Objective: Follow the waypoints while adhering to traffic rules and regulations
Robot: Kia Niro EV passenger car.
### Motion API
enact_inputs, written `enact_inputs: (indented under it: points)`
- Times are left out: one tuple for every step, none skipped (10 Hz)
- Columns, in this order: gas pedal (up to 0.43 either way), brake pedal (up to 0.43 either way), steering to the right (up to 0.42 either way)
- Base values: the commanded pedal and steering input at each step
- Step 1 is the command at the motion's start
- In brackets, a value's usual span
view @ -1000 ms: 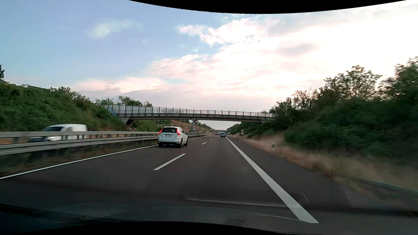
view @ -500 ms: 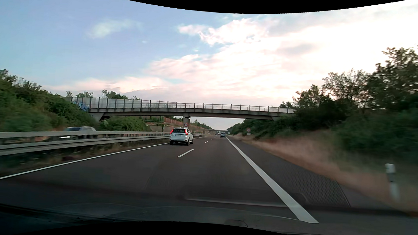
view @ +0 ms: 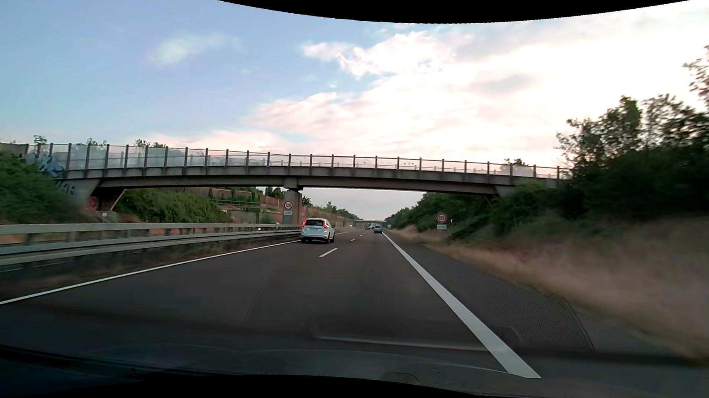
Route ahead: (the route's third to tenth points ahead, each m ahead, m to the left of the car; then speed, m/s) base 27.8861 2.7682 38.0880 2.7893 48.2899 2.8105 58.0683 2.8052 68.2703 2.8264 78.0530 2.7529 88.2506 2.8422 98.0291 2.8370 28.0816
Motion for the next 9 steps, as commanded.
enact_inputs:
  points:
    - [0.138, 0.000, -0.004]
    - [0.130, 0.000, -0.004]
    - [0.118, 0.000, -0.004]
    - [0.118, 0.000, -0.004]
    - [0.118, 0.000, -0.004]
    - [0.118, 0.000, -0.004]
    - [0.118, 0.000, -0.004]
    - [0.118, 0.000, -0.004]
    - [0.118, 0.000, -0.004]
